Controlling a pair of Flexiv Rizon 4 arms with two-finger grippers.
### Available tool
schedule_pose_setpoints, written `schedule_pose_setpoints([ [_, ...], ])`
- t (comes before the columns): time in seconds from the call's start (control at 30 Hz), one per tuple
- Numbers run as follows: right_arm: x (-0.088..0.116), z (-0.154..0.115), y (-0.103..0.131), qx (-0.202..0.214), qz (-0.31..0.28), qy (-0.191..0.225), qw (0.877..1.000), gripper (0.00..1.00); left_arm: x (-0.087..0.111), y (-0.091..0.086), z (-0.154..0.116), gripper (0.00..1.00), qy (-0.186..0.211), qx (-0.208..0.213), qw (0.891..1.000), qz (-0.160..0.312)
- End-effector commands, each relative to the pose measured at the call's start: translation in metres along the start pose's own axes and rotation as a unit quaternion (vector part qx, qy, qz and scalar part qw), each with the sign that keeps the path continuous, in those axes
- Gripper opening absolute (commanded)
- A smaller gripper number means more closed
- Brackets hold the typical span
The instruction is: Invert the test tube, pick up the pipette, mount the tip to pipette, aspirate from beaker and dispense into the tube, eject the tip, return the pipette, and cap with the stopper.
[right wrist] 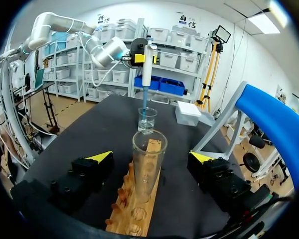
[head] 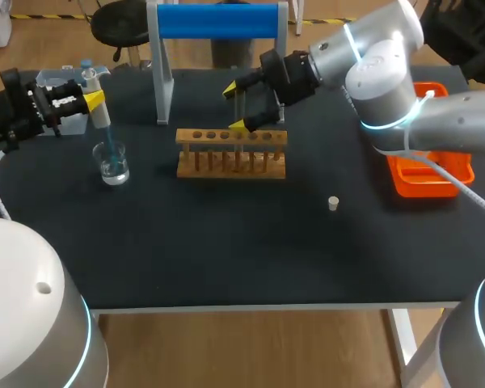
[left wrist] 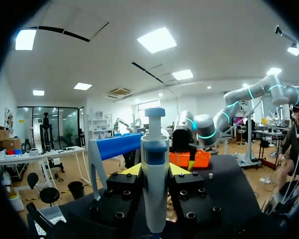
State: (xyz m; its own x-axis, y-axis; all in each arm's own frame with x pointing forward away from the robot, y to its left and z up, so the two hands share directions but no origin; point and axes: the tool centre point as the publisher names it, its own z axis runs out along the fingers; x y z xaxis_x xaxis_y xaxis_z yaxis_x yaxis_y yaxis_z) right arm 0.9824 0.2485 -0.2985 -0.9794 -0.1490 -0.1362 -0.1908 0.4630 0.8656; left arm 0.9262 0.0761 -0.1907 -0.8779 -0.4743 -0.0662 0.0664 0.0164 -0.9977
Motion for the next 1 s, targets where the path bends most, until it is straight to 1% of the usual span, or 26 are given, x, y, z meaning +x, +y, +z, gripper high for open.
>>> schedule_pose_setpoints([
  [0.03, -0.001, -0.001, 0.000, 0.000, 0.000, 0.002, 1.000, 1.00, 0.001, -0.001, 0.000, 0.00, -0.001, -0.001, 1.000, 0.000],
  [0.9, -0.001, -0.001, 0.000, 0.000, 0.000, 0.002, 1.000, 1.00, 0.001, -0.001, 0.000, 0.00, -0.001, -0.001, 1.000, 0.000],
  [0.97, -0.001, -0.001, 0.000, 0.000, 0.000, 0.002, 1.000, 1.00, 0.003, -0.009, 0.002, 0.00, -0.001, -0.001, 1.000, 0.002],
  [1.0, -0.001, -0.001, 0.000, 0.000, 0.000, 0.002, 1.000, 1.00, 0.004, -0.014, 0.003, 0.00, -0.001, -0.010, 1.000, 0.005],
])
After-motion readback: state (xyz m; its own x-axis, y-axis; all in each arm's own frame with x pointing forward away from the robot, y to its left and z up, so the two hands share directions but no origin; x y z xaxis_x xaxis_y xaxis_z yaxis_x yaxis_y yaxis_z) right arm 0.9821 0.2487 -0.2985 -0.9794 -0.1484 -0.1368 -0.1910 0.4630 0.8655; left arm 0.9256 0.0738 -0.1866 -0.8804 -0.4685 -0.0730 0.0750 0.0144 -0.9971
